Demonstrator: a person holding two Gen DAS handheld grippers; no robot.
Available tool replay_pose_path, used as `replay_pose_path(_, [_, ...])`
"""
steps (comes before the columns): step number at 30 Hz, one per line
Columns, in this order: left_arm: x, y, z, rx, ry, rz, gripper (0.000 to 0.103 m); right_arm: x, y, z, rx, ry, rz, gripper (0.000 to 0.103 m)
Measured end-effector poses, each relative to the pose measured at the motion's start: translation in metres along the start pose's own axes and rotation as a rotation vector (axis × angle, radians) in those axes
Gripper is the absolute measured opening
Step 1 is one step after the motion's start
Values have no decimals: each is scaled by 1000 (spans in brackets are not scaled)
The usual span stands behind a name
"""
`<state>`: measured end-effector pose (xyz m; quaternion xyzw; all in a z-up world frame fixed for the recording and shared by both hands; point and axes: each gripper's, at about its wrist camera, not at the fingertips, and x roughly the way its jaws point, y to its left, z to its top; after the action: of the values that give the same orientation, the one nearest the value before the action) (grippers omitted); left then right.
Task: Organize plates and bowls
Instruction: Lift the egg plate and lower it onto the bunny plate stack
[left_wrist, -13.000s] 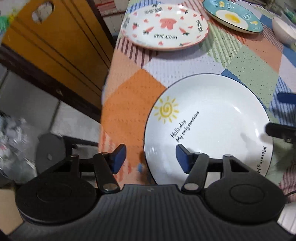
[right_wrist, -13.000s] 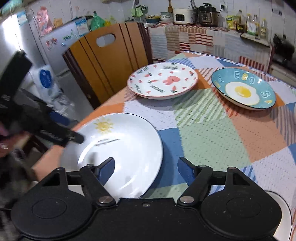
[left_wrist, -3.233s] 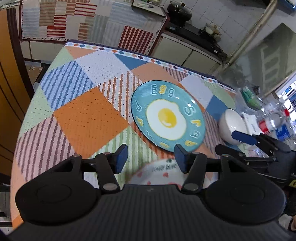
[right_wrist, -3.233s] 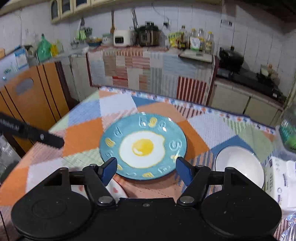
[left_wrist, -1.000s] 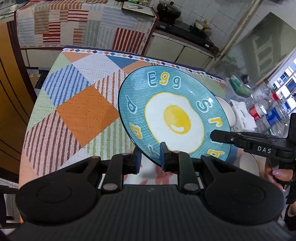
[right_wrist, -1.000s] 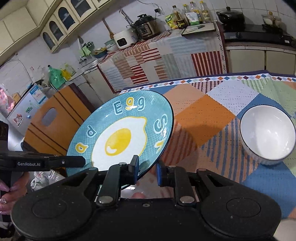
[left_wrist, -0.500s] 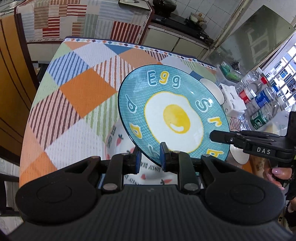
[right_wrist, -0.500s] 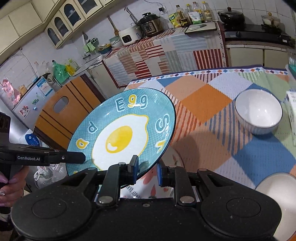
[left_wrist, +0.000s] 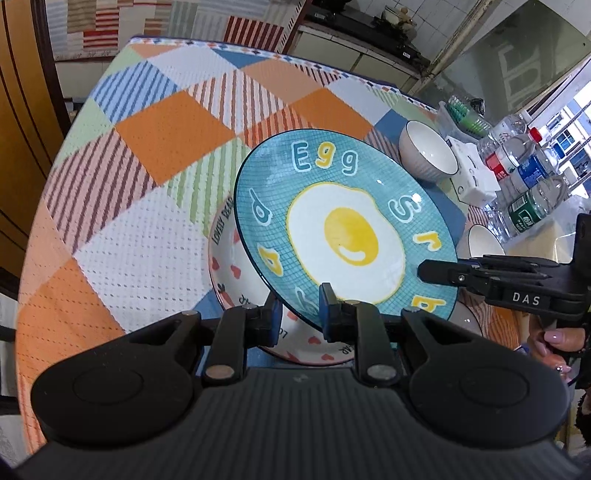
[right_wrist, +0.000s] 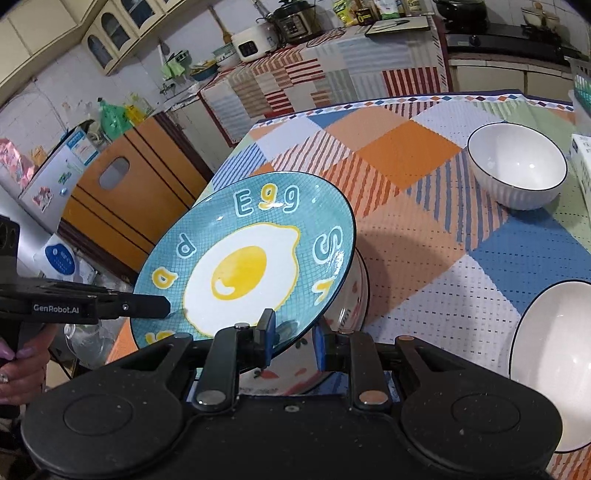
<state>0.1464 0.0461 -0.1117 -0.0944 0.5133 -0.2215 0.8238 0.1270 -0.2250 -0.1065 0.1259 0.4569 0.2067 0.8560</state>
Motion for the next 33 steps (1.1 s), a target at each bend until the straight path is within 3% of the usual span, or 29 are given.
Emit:
replay_pose_path(16, [24,13,-6,-39,100,-8,19,23,-7,-10,5,82,-36,26])
replay_pose_path(23, [30,12,-9,-40,135,21,21,28,-2,-11,-51,104,-74,26])
replay_pose_path(33, [33,8,-9,-47,156,8,26,30,6,-7,-119,104,-145,29])
